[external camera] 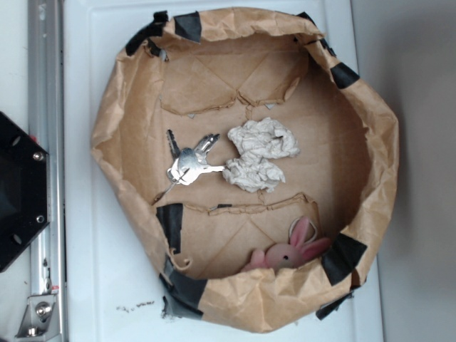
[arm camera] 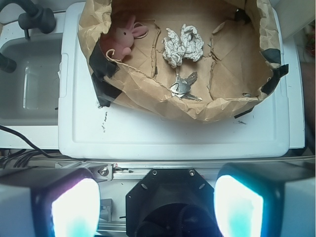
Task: Grab the silver keys.
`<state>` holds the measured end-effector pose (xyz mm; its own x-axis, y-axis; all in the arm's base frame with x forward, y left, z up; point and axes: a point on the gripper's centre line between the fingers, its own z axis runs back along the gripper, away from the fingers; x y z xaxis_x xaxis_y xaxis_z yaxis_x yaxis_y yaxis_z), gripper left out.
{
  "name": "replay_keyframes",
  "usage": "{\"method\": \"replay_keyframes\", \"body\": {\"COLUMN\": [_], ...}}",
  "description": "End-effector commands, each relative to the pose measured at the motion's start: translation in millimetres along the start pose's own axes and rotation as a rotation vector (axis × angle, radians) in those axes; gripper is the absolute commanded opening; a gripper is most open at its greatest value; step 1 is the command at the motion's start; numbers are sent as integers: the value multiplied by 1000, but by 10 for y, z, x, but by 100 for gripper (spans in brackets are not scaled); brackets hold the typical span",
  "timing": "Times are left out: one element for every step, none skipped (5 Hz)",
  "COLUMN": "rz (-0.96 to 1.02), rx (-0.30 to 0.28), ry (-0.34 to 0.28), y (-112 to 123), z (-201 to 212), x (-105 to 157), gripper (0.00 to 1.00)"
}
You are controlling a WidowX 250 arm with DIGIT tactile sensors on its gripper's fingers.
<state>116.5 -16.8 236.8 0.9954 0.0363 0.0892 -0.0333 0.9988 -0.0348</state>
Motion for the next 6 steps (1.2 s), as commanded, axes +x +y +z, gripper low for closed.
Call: {"method": "replay_keyframes", "body": {"rz": [0, 107, 206, 330, 437, 489], "rx": [0, 26, 50, 77, 91, 111], "ry": [0, -14, -40, -75, -82, -48], "y": [0, -52, -29, -3, 114, 184], "z": [0, -136, -239, -390, -578, -817], "x": [0, 344, 591, 1027, 1338, 1380], "gripper": [100, 100, 100, 100, 100, 100]}}
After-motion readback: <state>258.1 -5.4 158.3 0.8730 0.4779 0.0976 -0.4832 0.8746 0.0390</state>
